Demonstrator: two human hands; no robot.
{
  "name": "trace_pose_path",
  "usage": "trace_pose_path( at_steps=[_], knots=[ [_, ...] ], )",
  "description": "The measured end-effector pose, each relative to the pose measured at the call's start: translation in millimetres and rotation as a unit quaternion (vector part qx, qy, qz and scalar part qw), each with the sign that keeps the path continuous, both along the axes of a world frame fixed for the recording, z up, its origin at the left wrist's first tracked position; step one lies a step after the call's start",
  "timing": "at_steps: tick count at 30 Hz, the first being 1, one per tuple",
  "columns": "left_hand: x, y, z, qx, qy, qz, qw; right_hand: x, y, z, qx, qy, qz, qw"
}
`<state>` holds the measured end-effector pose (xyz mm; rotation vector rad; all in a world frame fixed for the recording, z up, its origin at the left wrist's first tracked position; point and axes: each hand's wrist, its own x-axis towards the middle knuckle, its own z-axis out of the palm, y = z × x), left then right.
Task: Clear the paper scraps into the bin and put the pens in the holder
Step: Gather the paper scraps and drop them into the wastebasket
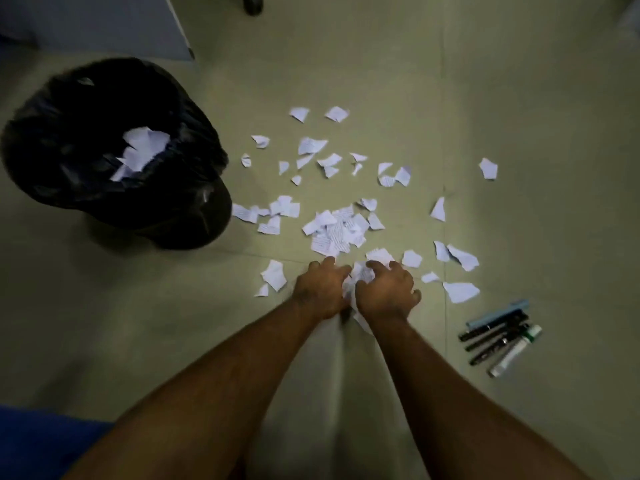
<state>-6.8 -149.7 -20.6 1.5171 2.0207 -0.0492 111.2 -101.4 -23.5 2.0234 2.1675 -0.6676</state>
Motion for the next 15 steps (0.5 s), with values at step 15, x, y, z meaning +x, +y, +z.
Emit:
trace_pose_path(
  at_steps=[15],
  knots=[
    [21.4, 11.1, -22.2, 0.214, 0.118, -0.156, 0.957, 26.2, 25.8, -31.8, 0.187, 0.193, -0.023, 0.963]
  ],
)
